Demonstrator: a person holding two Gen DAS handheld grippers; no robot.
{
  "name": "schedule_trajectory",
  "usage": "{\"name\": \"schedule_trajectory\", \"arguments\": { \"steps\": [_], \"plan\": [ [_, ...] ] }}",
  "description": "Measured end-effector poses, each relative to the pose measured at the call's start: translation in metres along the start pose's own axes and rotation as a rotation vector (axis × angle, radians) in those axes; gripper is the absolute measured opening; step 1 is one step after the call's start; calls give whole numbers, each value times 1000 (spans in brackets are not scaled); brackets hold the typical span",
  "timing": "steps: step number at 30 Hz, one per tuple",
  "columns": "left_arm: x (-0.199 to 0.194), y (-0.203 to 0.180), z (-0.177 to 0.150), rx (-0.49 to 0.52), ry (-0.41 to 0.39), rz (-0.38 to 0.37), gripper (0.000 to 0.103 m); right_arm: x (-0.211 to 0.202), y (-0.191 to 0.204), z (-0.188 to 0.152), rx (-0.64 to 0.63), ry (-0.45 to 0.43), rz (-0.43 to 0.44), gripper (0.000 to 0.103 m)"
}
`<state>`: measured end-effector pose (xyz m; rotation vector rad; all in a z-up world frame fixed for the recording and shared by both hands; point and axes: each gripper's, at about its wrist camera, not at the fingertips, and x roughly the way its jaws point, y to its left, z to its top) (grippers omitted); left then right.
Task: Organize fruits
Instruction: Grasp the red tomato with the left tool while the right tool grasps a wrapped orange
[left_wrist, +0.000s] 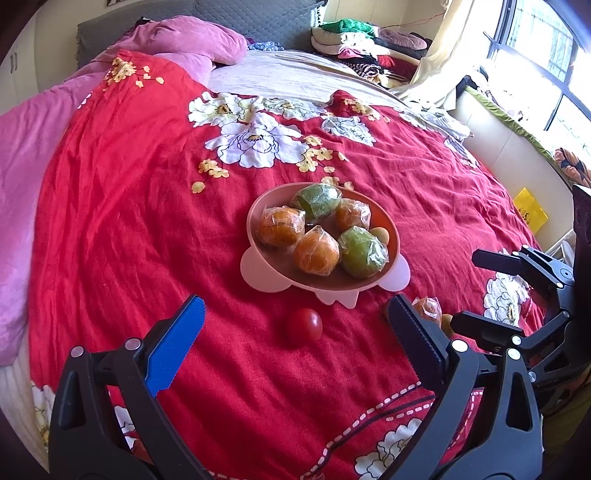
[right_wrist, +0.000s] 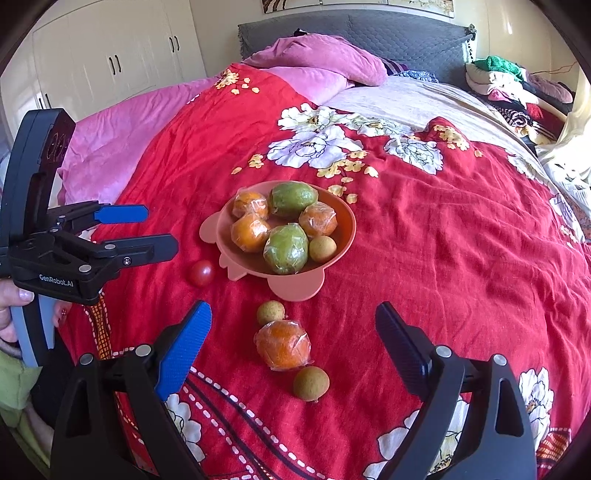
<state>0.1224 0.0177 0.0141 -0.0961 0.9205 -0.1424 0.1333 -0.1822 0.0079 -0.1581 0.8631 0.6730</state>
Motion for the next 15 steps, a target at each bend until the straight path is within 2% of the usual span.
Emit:
{"name": "schedule_trajectory", "arguments": {
  "steps": [15],
  "plan": [
    [14, -5, -17, 18, 57, 4, 93, 9, 5, -9, -27, 36, -7, 90]
  ]
}}
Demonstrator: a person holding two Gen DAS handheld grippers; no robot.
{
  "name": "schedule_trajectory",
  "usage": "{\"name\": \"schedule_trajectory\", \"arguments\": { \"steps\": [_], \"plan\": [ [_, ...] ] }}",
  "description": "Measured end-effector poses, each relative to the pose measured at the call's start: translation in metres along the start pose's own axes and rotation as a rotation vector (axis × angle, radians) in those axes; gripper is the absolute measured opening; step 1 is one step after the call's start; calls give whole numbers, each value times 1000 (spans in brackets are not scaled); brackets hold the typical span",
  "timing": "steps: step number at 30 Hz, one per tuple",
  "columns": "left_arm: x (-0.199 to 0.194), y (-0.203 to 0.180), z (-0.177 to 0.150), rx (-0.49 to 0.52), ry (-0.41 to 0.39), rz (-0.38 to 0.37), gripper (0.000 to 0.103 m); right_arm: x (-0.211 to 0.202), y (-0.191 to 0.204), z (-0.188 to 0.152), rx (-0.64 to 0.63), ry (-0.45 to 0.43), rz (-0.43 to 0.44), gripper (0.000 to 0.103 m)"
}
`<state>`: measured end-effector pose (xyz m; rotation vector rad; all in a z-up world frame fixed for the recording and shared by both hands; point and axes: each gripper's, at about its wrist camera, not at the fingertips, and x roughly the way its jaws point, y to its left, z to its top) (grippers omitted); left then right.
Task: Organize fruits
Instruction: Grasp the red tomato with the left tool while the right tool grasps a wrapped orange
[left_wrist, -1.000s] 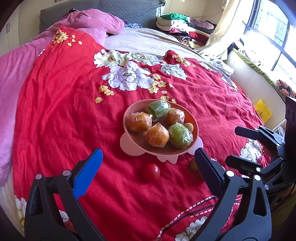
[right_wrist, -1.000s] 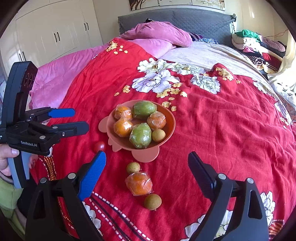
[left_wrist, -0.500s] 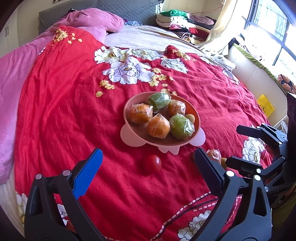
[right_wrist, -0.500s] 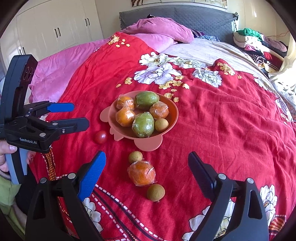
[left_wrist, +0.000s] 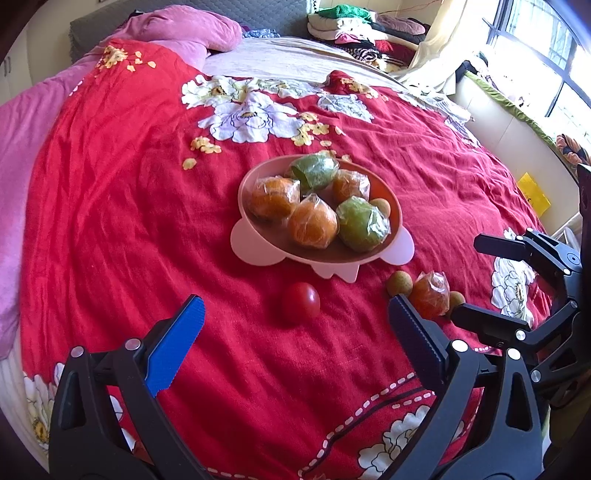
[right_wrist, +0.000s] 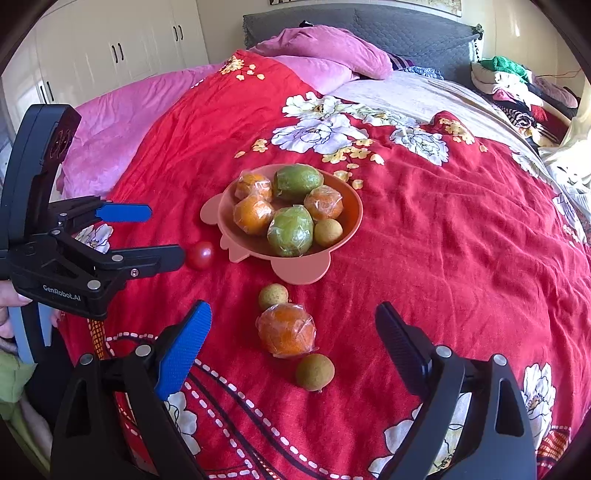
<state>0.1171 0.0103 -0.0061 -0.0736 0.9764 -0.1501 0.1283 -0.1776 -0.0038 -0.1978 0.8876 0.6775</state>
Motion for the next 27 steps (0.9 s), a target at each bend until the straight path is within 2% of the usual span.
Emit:
{"name": "schedule_trajectory", "arguments": {
  "steps": [16, 18, 27],
  "plan": [
    [20, -4, -12, 12, 56, -28, 93, 14, 1, -10, -30, 45, -16, 90],
    [22, -3, -12, 8, 56, -29, 93, 18, 2, -11, -40, 55, -15, 87],
    [27, 1, -9, 7, 64, -58, 76, 39, 8, -13, -89, 118, 31, 45]
  ]
}}
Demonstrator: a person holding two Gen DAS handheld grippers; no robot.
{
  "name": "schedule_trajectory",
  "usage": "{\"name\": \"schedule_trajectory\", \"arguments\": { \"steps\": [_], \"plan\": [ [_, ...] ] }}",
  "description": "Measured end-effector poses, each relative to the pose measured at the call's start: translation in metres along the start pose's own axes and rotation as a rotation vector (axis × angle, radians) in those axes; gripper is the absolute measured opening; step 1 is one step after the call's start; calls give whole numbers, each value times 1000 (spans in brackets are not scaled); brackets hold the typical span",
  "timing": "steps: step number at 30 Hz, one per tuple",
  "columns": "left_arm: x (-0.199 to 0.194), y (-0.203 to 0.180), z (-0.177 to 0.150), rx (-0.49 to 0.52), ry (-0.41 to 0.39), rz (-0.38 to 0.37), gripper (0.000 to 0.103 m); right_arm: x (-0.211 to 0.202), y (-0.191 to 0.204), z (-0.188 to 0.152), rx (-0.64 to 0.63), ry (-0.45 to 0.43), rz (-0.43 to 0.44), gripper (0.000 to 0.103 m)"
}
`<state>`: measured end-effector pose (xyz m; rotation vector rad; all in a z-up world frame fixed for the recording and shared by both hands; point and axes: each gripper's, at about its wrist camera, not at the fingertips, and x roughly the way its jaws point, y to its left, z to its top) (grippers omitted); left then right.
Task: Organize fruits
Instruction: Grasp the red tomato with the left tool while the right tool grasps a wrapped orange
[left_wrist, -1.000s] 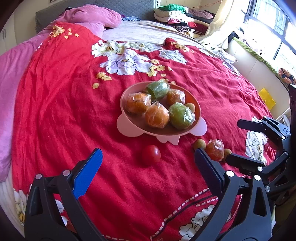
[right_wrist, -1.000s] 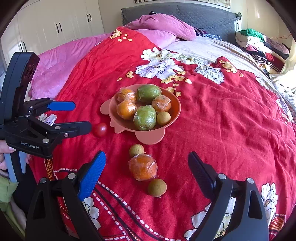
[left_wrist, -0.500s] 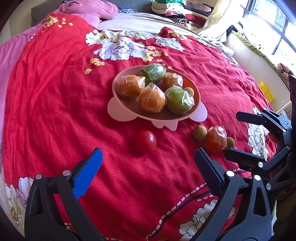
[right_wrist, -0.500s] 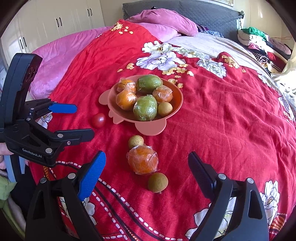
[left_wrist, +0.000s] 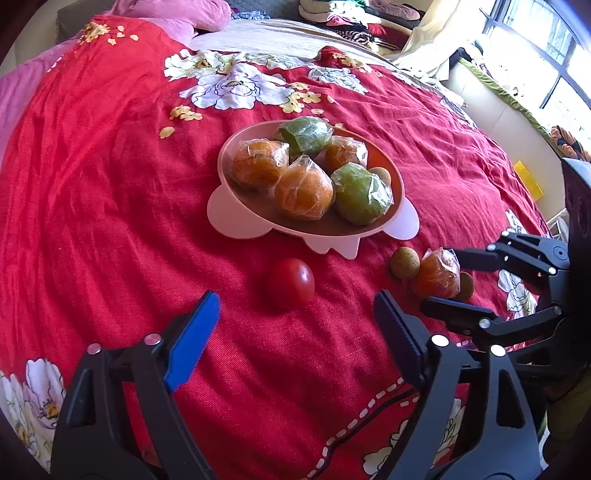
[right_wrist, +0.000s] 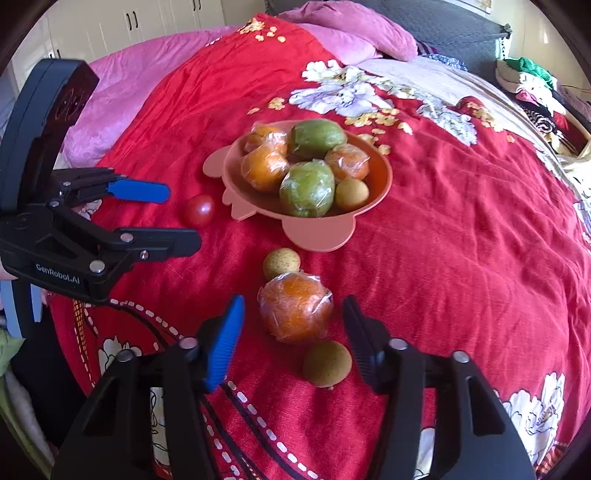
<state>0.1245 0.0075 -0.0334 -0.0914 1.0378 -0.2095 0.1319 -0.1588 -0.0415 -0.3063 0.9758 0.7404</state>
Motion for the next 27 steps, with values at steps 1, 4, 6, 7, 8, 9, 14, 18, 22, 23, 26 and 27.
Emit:
{"name": "schedule_trajectory", "arguments": {
  "steps": [1, 4, 6, 7, 8, 9, 14, 18, 22, 23, 26, 27],
  "plan": [
    [1, 0, 0, 1, 2, -3, 73, 2, 1, 0, -5, 2, -2, 44],
    [3, -1, 2, 3, 2, -18, 66, 4, 2, 0, -8, 0, 1, 37],
    [5, -1, 3, 2, 6, -26, 62, 3, 3, 1, -4, -3, 19, 36],
    [7, -1, 3, 3, 7, -28, 60, 2, 3, 1, -6, -4, 26, 36],
    [8, -1, 3, 3, 10, -29, 56, 2, 4, 1, -5, -4, 32, 36],
    [9, -1, 4, 2, 13, -32, 53, 2, 4, 1, -2, -5, 35, 36],
    [16, 0, 5, 5, 22, -38, 41, -3, 2, -1, 23, -15, 59, 36],
    [20, -2, 7, 22, 22, -25, 34, -7, 0, -1, 39, -24, 66, 36],
    [22, 1, 9, 28, 30, -29, 27, -13, -1, 1, 47, -40, 65, 36],
    [22, 2, 9, 31, 32, -30, 24, -15, -1, 1, 50, -43, 68, 36],
    [21, 6, 11, 20, 34, -48, 20, -20, -2, 2, 55, -56, 66, 36],
    [20, 7, 12, 15, 34, -57, 20, -22, -3, 3, 57, -61, 66, 36]
  ]
}}
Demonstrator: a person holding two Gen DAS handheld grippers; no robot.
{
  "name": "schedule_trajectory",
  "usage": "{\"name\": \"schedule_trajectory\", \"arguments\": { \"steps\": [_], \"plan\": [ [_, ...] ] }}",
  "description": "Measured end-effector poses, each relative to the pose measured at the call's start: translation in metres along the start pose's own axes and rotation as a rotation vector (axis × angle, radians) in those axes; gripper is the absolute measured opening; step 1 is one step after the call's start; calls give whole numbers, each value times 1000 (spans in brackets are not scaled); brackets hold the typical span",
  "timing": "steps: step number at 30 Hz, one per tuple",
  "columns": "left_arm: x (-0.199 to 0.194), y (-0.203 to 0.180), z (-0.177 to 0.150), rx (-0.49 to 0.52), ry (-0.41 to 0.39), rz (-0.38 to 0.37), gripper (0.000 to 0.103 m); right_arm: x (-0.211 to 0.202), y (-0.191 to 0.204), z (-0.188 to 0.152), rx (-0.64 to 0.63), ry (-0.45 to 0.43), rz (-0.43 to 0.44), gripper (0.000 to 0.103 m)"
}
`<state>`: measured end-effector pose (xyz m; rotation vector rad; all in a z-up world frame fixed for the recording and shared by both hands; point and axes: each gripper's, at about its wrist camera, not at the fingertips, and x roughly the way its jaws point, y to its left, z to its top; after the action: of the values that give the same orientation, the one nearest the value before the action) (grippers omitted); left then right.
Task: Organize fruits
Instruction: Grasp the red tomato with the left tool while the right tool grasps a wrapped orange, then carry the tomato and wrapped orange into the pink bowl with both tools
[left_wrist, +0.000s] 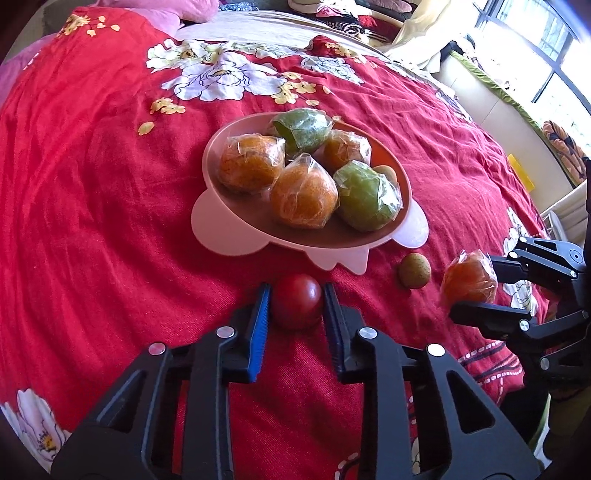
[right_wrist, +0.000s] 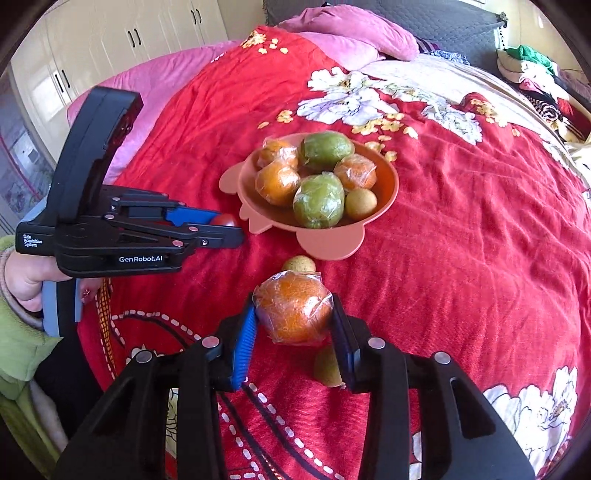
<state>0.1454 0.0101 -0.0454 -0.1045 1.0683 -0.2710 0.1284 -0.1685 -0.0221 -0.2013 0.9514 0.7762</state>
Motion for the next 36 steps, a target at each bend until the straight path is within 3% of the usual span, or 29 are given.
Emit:
{"name": "schedule_trajectory", "arguments": {
  "steps": [9, 17, 36],
  "plan": [
    [-21, -3, -2, -12, -34, -50, 20, -10, -1, 8, 11, -34, -4, 36],
    [-44, -2, 13, -6, -91, -38, 20, -14, -3, 19, 15, -60, -7, 36],
    [-23, 13, 49, -9, -96, 16, 20, -12, -18, 54, 33, -109, -23, 36]
  ]
}}
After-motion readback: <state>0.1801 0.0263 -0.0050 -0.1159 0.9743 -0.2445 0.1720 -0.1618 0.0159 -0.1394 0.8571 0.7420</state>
